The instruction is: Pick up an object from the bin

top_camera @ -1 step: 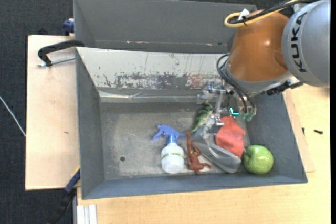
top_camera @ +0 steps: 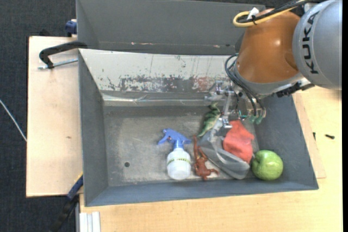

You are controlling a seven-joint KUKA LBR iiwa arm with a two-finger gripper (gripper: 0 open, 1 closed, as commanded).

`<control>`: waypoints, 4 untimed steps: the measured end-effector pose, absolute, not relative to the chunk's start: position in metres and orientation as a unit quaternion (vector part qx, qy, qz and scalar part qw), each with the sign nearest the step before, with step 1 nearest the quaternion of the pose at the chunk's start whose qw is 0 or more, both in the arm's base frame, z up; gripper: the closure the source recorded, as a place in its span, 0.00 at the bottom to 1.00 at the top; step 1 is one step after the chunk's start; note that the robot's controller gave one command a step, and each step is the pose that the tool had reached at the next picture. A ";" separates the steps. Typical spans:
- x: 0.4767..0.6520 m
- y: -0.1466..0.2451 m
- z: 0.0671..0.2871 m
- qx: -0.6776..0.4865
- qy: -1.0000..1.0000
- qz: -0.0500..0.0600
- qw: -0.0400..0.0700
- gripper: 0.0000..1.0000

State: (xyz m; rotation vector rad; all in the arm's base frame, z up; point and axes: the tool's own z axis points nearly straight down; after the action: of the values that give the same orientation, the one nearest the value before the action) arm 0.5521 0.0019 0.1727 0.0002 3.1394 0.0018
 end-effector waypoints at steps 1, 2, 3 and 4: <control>0.523 0.003 0.118 0.010 1.000 0.001 0.003 0.00; 0.521 0.014 0.090 -0.018 1.000 0.000 -0.001 0.00; 0.501 0.027 0.086 -0.256 0.967 0.001 0.004 1.00; 0.510 0.032 0.091 -0.257 0.966 0.002 0.025 0.00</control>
Offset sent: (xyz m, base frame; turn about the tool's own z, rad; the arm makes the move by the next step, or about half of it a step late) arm -0.0313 0.0121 -0.0845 -0.0355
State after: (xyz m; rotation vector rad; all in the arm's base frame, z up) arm 0.5104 0.0322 0.0905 -0.7943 2.9886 0.0068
